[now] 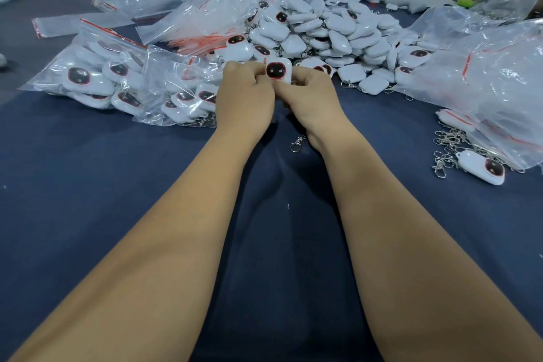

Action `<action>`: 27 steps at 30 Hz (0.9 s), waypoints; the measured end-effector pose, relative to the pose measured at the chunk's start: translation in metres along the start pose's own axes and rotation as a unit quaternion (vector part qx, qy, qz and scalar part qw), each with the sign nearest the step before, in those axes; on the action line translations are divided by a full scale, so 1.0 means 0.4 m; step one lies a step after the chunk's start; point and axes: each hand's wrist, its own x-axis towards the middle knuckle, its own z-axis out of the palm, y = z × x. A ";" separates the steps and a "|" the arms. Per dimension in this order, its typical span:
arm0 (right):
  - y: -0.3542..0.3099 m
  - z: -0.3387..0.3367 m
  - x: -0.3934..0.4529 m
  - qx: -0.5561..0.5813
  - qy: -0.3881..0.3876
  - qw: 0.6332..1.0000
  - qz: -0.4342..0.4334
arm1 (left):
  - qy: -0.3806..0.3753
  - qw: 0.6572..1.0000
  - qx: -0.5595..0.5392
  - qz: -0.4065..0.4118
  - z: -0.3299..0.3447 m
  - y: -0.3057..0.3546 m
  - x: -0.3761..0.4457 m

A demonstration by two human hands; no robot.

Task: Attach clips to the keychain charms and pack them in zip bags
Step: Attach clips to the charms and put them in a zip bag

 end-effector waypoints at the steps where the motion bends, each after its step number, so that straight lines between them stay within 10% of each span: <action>1: 0.001 0.003 -0.001 -0.009 -0.001 1.000 0.000 | -0.002 1.000 -0.003 0.000 0.001 0.000 0.001; 27: -0.012 0.000 0.011 0.039 -0.007 0.998 0.053 | 0.015 0.999 -0.047 -0.015 0.000 -0.001 0.004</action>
